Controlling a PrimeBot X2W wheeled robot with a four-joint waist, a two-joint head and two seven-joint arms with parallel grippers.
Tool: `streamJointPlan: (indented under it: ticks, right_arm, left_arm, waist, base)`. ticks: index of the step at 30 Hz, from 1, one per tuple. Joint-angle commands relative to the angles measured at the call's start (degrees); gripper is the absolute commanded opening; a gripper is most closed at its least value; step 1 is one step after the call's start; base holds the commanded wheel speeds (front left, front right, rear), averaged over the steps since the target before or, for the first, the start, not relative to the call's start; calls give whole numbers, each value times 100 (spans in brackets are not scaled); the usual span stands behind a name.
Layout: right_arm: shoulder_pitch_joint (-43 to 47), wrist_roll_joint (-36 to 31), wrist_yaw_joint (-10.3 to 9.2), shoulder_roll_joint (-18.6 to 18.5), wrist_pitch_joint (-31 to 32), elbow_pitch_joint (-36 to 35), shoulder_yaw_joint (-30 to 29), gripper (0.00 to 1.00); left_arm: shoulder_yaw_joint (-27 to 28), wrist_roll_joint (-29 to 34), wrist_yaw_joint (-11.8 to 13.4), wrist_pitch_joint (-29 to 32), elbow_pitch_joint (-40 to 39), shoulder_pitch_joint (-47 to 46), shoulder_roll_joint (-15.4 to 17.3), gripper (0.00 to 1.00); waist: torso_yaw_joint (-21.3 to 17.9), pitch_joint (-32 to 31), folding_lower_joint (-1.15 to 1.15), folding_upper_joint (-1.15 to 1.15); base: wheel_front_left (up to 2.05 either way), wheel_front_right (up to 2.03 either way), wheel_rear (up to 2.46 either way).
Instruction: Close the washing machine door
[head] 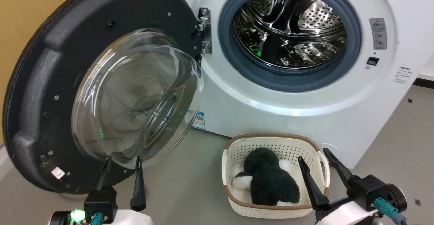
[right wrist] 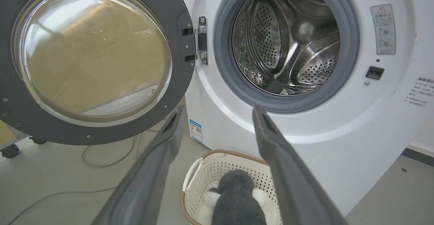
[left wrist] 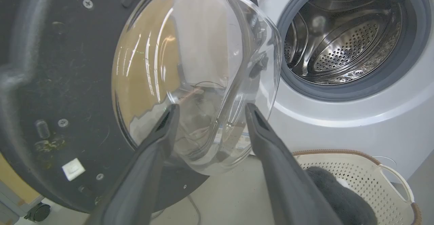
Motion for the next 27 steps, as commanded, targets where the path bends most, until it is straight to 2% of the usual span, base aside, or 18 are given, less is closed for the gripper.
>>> streamJointPlan:
  ticks: [1, 27]
  right_arm:
    - [-135, 44, 2, -41, -74, 42, 68, 100]
    - [-440, 287, 3, -187, -372, 337, 627, 100]
  left_arm:
    - [2, -26, 60, -61, -52, 100, 30, 100]
    - [-20, -64, 401, -360, -279, 388, 84, 100]
  waist:
    - [69, 13, 0, 0]
    - [693, 54, 0, 0]
  base:
    - [0, 0, 0]
    - [0, 0, 0]
